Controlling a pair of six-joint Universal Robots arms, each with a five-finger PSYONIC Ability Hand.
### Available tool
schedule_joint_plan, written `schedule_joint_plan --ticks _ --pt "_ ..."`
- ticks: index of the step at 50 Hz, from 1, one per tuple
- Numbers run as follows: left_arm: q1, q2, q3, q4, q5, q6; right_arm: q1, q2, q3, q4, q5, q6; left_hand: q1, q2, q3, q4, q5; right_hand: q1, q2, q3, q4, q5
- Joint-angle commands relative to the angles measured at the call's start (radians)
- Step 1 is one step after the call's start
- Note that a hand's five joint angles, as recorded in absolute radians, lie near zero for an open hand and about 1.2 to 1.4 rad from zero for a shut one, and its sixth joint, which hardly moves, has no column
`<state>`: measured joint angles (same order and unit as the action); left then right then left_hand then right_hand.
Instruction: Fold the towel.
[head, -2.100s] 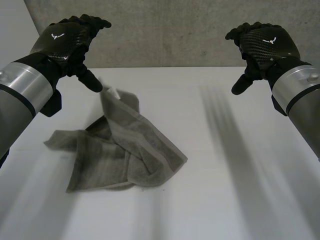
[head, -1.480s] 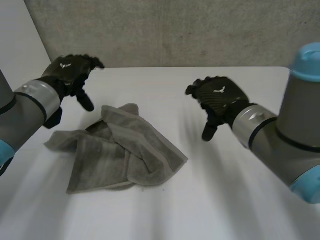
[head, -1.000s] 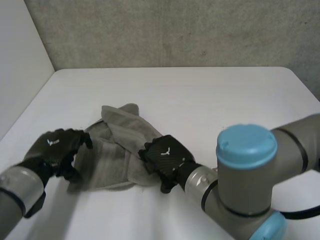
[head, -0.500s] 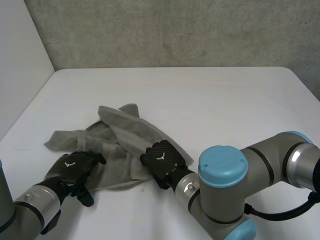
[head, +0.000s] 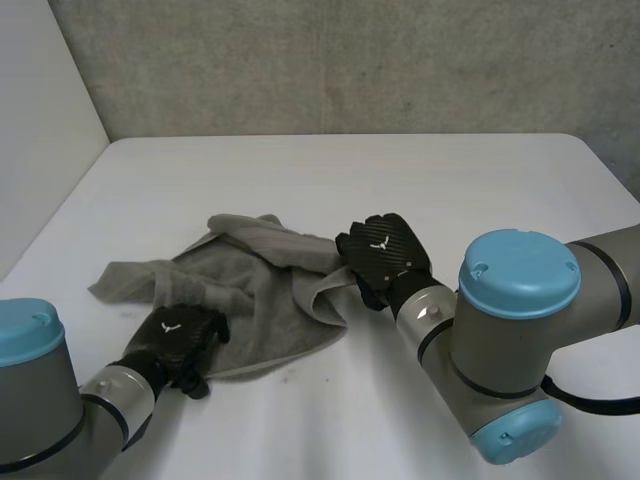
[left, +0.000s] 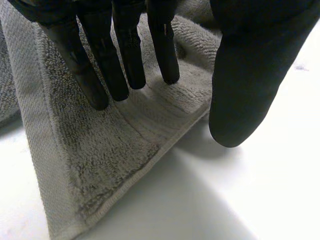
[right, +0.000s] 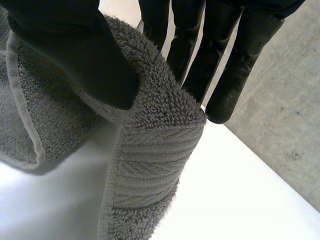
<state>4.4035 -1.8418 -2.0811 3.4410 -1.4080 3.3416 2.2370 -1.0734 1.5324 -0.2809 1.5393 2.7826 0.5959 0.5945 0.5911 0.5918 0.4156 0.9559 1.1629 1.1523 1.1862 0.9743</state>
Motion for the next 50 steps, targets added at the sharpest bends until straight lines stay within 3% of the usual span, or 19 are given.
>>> schedule_joint_plan --ticks 1,9,15,22,26,35,41,45,50 --pt "-0.001 -0.028 0.01 0.035 0.0 0.061 -0.007 0.0 0.002 0.012 -0.001 0.0 0.199 0.2 0.204 0.203 0.205 0.44 0.233 0.244 0.21 0.247" --pt "-0.001 -0.045 0.016 0.06 0.0 0.076 -0.025 -0.017 0.0 0.014 0.001 0.0 0.384 0.385 0.389 0.388 0.39 0.44 0.233 0.244 0.21 0.247" --pt "-0.001 -0.05 0.033 0.06 -0.002 0.076 -0.083 -0.054 0.0 0.023 0.002 -0.003 0.799 0.801 0.804 0.803 0.805 0.44 0.233 0.244 0.21 0.247" --pt "0.01 0.029 0.076 0.044 -0.005 0.076 -0.192 -0.118 -0.029 0.129 -0.004 -0.034 0.8 0.802 0.805 0.804 0.806 0.44 0.233 0.244 0.21 0.247" --pt "0.017 0.203 0.107 0.026 -0.002 0.076 -0.249 -0.155 -0.061 0.21 -0.004 -0.075 0.8 0.802 0.805 0.804 0.806 0.44 0.233 0.244 0.21 0.247" --pt "0.046 0.424 0.164 -0.071 0.007 0.073 -0.387 -0.26 -0.107 0.547 -0.01 -0.4 0.8 0.802 0.805 0.804 0.806 0.44 0.233 0.244 0.21 0.247" --pt "0.065 0.415 0.164 -0.131 0.03 0.075 -0.442 -0.278 -0.063 0.802 -0.01 -0.615 0.8 0.802 0.805 0.804 0.806 0.44 0.233 0.244 0.21 0.247" --pt "0.064 0.267 0.165 -0.144 0.079 0.076 -0.439 -0.278 -0.058 0.801 -0.018 -0.624 0.8 0.802 0.805 0.804 0.806 0.44 0.233 0.244 0.21 0.247" --pt "0.05 0.092 0.24 -0.157 0.081 0.093 -0.43 -0.193 -0.077 0.735 -0.016 -0.621 0.8 0.802 0.805 0.804 0.806 0.44 0.233 0.244 0.21 0.247"
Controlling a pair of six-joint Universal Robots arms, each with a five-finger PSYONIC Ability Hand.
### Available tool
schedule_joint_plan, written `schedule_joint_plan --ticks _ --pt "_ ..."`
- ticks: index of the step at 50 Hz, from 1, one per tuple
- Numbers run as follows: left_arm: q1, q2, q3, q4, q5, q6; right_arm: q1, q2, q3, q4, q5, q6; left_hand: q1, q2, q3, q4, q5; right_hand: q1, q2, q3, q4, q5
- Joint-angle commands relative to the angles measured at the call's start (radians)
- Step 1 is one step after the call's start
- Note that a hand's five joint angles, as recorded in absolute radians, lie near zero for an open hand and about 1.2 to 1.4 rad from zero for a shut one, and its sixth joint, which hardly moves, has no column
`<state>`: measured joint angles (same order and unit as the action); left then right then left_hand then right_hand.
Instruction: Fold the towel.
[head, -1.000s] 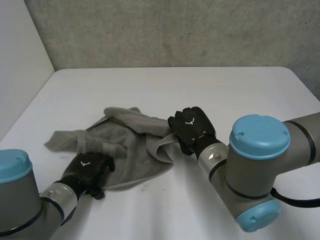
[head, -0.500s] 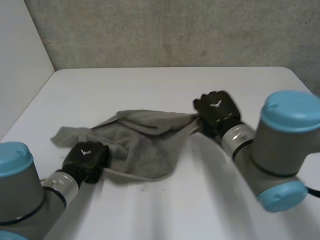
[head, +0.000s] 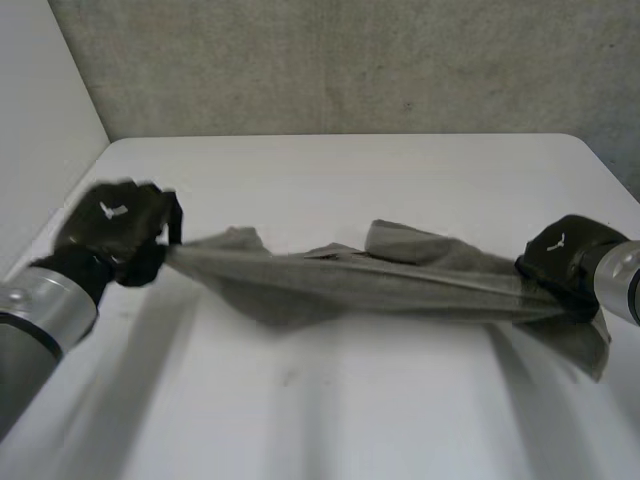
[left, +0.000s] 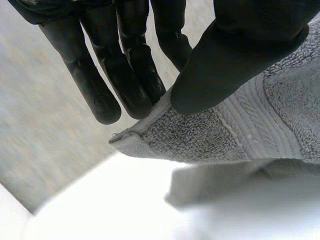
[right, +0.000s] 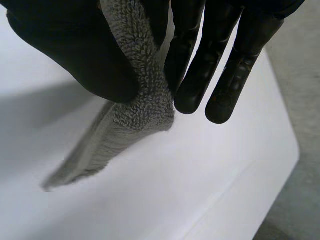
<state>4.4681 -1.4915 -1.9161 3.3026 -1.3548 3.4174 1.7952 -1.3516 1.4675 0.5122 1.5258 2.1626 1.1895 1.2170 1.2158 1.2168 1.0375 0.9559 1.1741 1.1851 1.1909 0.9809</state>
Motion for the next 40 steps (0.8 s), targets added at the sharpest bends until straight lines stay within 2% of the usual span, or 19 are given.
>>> schedule_joint_plan --ticks 1,7,9,12,14,15,17,18,20,25,27,28,31,32,33,35,40 --pt "-0.017 -0.313 0.115 -0.023 0.028 0.041 0.012 0.086 -0.012 -0.058 -0.003 -0.001 0.207 0.179 0.18 0.18 0.184 0.44 0.222 0.211 0.205 0.241" --pt "-0.038 -0.443 0.307 -0.023 0.022 0.148 0.038 0.169 -0.136 -0.216 0.01 0.023 0.207 0.179 0.18 0.18 0.184 0.44 0.222 0.211 0.205 0.241" --pt "-0.075 -0.492 0.481 -0.014 0.007 0.184 0.05 0.186 -0.187 -0.271 0.02 0.045 0.207 0.179 0.18 0.18 0.184 0.44 0.222 0.211 0.205 0.241" --pt "-0.082 -0.515 0.586 -0.011 -0.013 0.195 0.061 0.218 -0.322 -0.406 0.068 0.086 0.207 0.179 0.18 0.18 0.184 0.44 0.222 0.211 0.205 0.241" --pt "-0.092 -0.558 0.864 0.044 -0.094 0.198 0.061 0.233 -0.461 -0.579 0.118 0.109 0.207 0.179 0.18 0.18 0.184 0.44 0.222 0.211 0.205 0.241" --pt "-0.092 -0.558 0.865 0.044 -0.095 0.198 0.061 0.233 -0.461 -0.58 0.119 0.109 0.207 0.179 0.18 0.18 0.184 0.44 0.222 0.211 0.205 0.241" --pt "-0.095 -0.582 1.076 0.113 -0.179 0.194 0.061 0.22 -0.519 -0.78 0.135 0.12 0.207 0.179 0.18 0.18 0.184 0.44 0.222 0.211 0.205 0.241" --pt "-0.095 -0.582 1.077 0.114 -0.179 0.194 0.061 0.22 -0.52 -0.781 0.135 0.12 0.207 0.179 0.18 0.18 0.184 0.44 0.222 0.211 0.205 0.241" --pt "-0.099 -0.579 1.16 0.15 -0.219 0.187 0.066 0.186 -0.492 -0.932 0.134 0.131 0.207 0.179 0.18 0.18 0.184 0.44 0.222 0.211 0.205 0.241" --pt "-0.11 -0.536 1.059 0.146 -0.222 0.169 0.066 0.132 -0.375 -0.949 0.091 0.135 0.207 0.179 0.18 0.18 0.184 0.44 0.222 0.211 0.205 0.241" --pt "-0.106 -0.478 0.875 0.158 -0.213 0.157 0.066 0.124 -0.268 -0.927 0.039 0.137 0.207 0.179 0.18 0.18 0.184 0.44 0.222 0.211 0.205 0.241" --pt "-0.105 -0.478 0.875 0.158 -0.213 0.157 0.066 0.124 -0.268 -0.926 0.039 0.137 0.207 0.179 0.18 0.18 0.184 0.44 0.222 0.211 0.205 0.241" --pt "-0.099 -0.437 0.687 0.184 -0.208 0.154 0.059 0.123 -0.165 -0.88 0.01 0.137 0.207 0.179 0.18 0.18 0.184 0.44 0.222 0.211 0.205 0.241" --pt "-0.096 -0.426 0.595 0.207 -0.202 0.154 0.058 0.123 -0.121 -0.847 0.007 0.135 0.207 0.179 0.18 0.18 0.184 0.44 0.222 0.211 0.205 0.241" --pt "-0.096 -0.426 0.594 0.207 -0.202 0.154 0.056 0.123 -0.077 -0.803 0.005 0.135 0.207 0.179 0.18 0.18 0.184 0.44 0.222 0.211 0.205 0.241" --pt "-0.092 -0.408 0.409 0.262 -0.172 0.154 0.055 0.124 -0.038 -0.75 0.004 0.135 0.207 0.179 0.18 0.18 0.184 0.44 0.222 0.211 0.205 0.241" --pt "-0.093 -0.421 0.201 0.36 -0.116 0.163 0.049 0.144 0.043 -0.612 -0.012 0.137 0.207 0.179 0.18 0.18 0.184 0.44 0.222 0.211 0.205 0.241"
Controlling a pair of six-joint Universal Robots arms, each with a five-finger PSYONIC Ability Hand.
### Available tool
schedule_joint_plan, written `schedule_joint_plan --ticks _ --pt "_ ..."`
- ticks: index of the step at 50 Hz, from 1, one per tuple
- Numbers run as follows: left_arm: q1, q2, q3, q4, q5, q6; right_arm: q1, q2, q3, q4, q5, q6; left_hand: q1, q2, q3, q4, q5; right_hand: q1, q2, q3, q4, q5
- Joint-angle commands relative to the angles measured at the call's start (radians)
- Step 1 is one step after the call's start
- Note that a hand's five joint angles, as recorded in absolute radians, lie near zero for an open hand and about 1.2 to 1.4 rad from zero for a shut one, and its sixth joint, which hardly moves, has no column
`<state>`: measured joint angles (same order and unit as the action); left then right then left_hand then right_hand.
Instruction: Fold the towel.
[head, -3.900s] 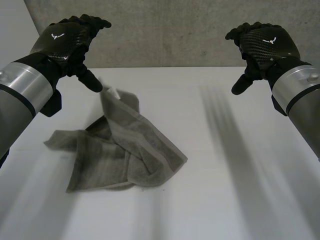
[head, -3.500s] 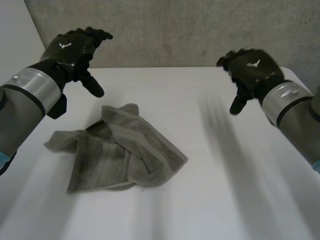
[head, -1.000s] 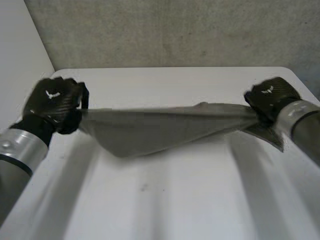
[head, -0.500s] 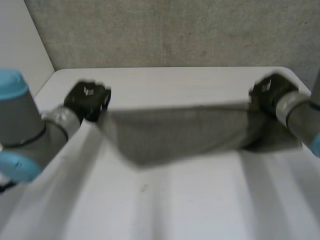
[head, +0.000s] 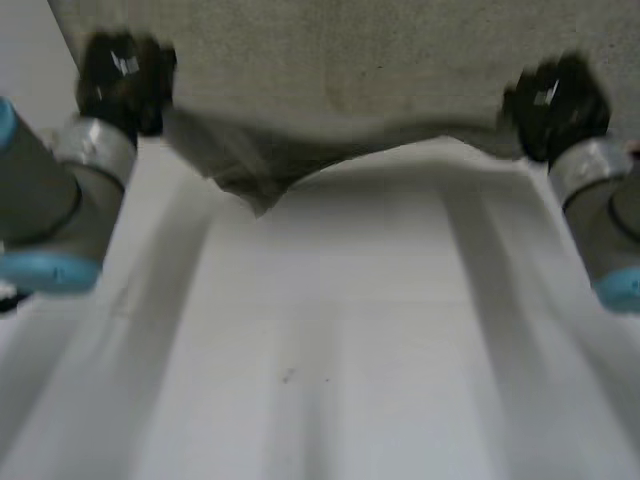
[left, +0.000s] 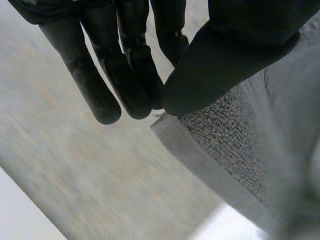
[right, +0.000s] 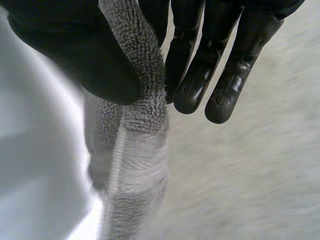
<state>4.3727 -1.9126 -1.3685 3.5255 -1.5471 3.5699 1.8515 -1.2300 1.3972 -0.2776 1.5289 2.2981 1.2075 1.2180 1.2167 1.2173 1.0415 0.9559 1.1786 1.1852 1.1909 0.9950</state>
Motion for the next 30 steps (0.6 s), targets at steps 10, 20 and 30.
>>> schedule_joint_plan --ticks 10,20,30 --pt "0.054 -0.065 -0.446 0.17 0.082 0.004 -0.054 0.155 0.152 0.216 -0.127 0.257 0.189 0.178 0.18 0.179 0.18 0.309 0.087 0.08 0.074 0.096" --pt "0.108 -0.051 -0.454 0.167 0.085 0.0 -0.195 0.112 0.233 0.204 -0.127 0.584 0.189 0.178 0.18 0.179 0.18 -0.354 -0.577 -0.584 -0.589 -0.568" --pt "0.107 -0.049 -0.462 0.167 0.082 0.0 -0.271 0.077 0.338 0.146 -0.122 0.586 0.189 0.178 0.18 0.179 0.18 -0.34 -0.562 -0.569 -0.574 -0.553"
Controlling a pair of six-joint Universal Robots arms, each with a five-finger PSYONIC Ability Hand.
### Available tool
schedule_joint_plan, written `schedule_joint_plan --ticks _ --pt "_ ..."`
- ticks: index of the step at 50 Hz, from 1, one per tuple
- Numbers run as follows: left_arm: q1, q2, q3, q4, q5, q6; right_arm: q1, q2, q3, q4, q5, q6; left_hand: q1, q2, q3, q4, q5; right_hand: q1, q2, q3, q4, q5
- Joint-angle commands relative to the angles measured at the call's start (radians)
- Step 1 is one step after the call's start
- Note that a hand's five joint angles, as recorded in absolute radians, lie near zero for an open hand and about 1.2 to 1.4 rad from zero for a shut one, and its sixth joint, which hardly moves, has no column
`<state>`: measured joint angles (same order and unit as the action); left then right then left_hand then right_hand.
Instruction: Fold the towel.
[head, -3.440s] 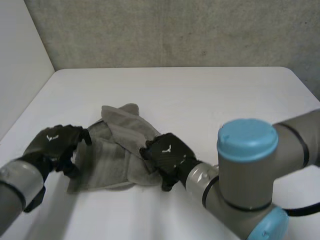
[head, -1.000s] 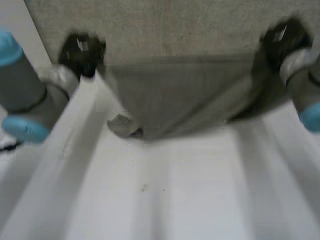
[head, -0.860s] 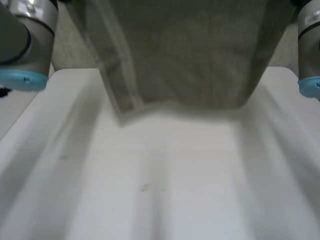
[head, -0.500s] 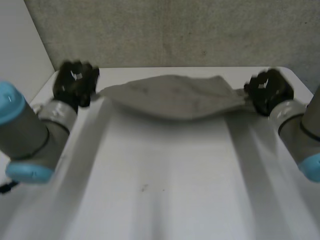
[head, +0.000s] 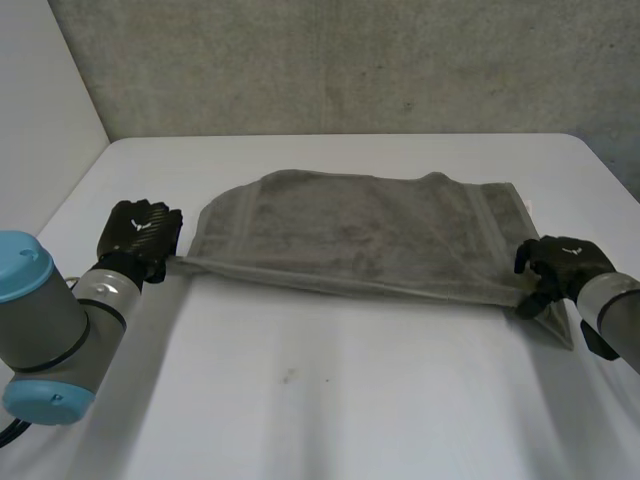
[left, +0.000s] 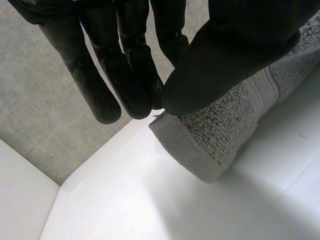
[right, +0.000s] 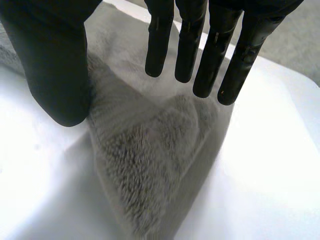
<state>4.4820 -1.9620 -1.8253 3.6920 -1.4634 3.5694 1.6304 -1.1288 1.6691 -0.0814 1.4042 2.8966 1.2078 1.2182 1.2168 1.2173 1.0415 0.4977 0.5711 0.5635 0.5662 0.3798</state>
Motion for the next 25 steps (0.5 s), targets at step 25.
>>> schedule_joint_plan --ticks 25 --pt "-0.017 0.046 -0.022 -0.155 -0.005 0.014 -0.063 -0.069 0.185 -0.121 -0.041 -0.321 0.188 0.178 0.18 0.179 0.18 0.899 0.825 0.833 0.83 0.842"
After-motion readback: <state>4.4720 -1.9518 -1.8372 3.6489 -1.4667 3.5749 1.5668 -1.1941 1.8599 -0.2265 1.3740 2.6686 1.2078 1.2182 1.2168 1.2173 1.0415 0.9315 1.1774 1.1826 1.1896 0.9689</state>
